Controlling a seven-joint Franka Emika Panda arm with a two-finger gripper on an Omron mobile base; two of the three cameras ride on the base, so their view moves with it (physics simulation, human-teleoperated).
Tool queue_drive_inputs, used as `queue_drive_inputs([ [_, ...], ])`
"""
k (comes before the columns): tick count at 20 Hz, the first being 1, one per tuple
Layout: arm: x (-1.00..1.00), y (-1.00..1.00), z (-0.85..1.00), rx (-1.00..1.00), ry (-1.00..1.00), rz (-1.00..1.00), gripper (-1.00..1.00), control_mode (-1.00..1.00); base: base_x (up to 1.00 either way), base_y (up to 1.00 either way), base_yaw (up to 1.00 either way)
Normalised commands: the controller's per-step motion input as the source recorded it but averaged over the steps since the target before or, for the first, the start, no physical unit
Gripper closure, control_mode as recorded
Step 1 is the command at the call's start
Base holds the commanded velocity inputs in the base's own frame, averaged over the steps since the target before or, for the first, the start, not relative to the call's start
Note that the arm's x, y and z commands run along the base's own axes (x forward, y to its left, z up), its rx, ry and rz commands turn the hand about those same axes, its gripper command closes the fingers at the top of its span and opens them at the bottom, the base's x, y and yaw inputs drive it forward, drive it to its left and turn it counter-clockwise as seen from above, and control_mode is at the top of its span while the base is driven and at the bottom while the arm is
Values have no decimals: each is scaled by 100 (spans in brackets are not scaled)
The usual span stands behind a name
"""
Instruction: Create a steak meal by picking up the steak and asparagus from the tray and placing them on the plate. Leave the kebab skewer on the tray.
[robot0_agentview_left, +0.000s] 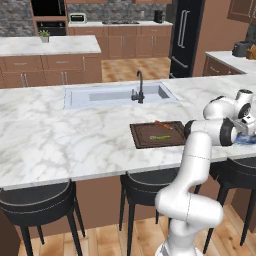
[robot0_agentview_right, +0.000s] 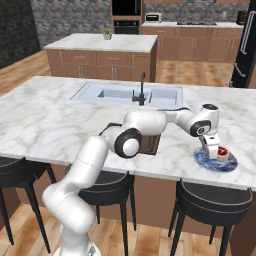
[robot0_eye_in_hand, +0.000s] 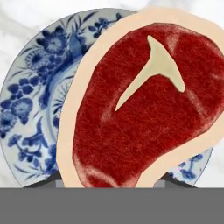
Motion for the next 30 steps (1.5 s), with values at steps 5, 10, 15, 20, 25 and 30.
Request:
queue_drive_inputs([
  [5,0,-51,-9,2,0,0,-100,-100,0,0,0],
  [10,0,-7,0,0,-2,2,-100,-100,0,0,0],
  [15,0,51,0,-5,-10,3,-100,-100,0,0,0],
  [20,-47,86,0,-16,-10,3,-100,-100,0,0,0],
  [25,-85,100,2,-25,-5,4,-100,-100,0,0,0],
  [30,-68,100,9,-22,-5,8,-100,-100,0,0,0],
])
